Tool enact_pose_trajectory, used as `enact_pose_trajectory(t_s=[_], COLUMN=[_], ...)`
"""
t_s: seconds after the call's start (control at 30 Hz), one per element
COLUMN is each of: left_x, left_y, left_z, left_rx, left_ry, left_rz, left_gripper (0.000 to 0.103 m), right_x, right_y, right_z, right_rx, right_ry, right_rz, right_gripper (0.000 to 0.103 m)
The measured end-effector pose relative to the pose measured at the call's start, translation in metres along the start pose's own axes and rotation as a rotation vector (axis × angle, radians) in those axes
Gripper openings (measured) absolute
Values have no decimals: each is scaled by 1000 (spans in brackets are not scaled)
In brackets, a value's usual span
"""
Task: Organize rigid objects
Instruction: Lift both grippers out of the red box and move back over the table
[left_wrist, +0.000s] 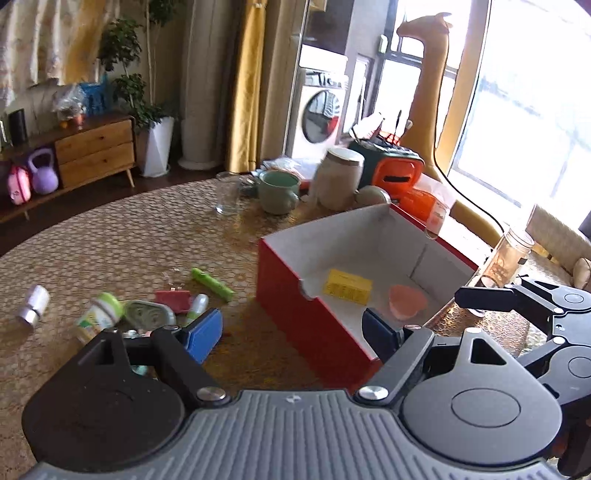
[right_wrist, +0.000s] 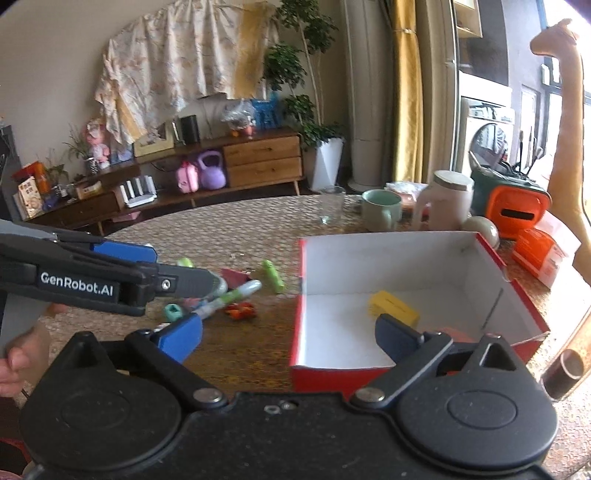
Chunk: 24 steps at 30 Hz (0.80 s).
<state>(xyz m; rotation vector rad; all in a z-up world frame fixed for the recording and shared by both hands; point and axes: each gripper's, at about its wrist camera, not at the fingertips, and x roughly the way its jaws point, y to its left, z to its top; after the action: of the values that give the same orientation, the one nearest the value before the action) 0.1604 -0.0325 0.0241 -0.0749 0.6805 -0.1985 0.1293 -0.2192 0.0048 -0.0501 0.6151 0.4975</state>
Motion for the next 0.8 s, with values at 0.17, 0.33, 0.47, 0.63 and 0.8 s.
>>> enact_pose_trajectory(t_s=[0.17, 0.33, 0.47, 0.63, 0.8], left_x=[-20, -33, -38, -42, -37], left_y=[22, 43, 60, 85, 104], left_z=[-15, -33, -51, -73, -87], left_rx=[-28, -39, -46, -119, -137], left_ry=[-48, -76, -91, -112, -115], left_rz=[50, 107, 148, 177, 247], left_gripper=[85, 86, 94, 94, 94], right_x=[5, 16, 26, 39, 58], right_y=[16, 30, 45, 64, 85], right_z=[-4, -10, -15, -25, -38], right_rx=[-11, -11, -21, -55, -107], right_ry=[-9, -3, 0, 9, 38], right_rz=[29, 70, 90, 107, 124], right_gripper=[101, 103, 103, 103, 103])
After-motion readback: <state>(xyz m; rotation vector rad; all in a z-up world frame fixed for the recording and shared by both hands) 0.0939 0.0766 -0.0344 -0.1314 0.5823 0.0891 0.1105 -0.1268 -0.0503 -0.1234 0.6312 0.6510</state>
